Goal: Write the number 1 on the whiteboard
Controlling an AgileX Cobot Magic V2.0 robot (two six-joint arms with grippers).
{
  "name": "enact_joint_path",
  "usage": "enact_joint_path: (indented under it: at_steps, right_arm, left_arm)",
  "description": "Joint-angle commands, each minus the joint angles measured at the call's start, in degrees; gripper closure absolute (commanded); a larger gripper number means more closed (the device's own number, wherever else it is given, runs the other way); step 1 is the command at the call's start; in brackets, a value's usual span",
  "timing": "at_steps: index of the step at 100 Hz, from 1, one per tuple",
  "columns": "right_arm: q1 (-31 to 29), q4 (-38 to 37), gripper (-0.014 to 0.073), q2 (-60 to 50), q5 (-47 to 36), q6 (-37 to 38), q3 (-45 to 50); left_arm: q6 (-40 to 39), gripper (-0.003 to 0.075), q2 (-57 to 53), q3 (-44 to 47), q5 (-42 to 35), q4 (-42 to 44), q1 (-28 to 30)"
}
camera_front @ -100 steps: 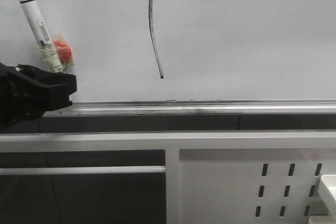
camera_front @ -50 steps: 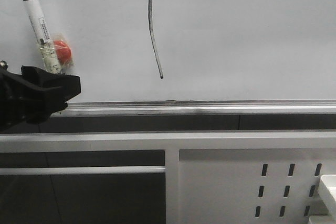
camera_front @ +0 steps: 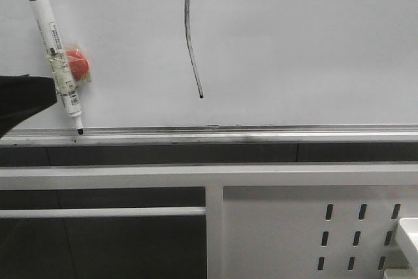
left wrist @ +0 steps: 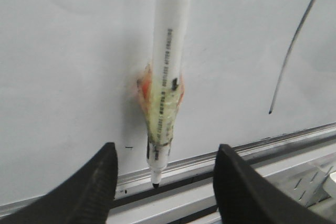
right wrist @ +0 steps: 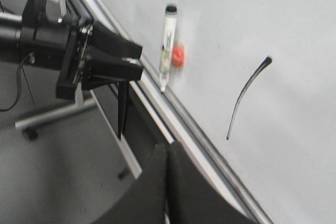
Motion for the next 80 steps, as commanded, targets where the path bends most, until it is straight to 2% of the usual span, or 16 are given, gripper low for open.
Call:
enact_joint_path:
  at_steps: [1, 12, 28, 50, 80]
  right_arm:
    - [-0.3, -1.0, 0.0661, -5.1, -9.4, 0.0, 3.3]
    - [-0.3, -0.9, 0.0659, -11.4, -13.6, 1.1, 10.8]
    - [-0.3, -0.9, 0.0659, -21.0, -13.9, 1.5, 21.9]
    - [-0.3, -1.0, 0.0664, -32.7, -14.3, 1.5, 31.4]
    - [-0.3, -1.0, 0.0664, -36.5, -13.8, 1.5, 31.5]
  left_arm:
    - [1.3, 0.0399, -4.6, 1.2, -12.9, 1.1, 0.0]
    - [1.4, 0.0501, -7.2, 3.5, -12.9, 1.0, 0.0]
    - [2.4, 0.0743, -8.3, 6.3, -12.9, 3.1, 0.0]
    - [2.6, 0.074, -8.3, 6.4, -10.3, 8.7, 0.0]
    - [2.8, 0.074, -8.8, 5.1, -4.2, 8.1, 0.0]
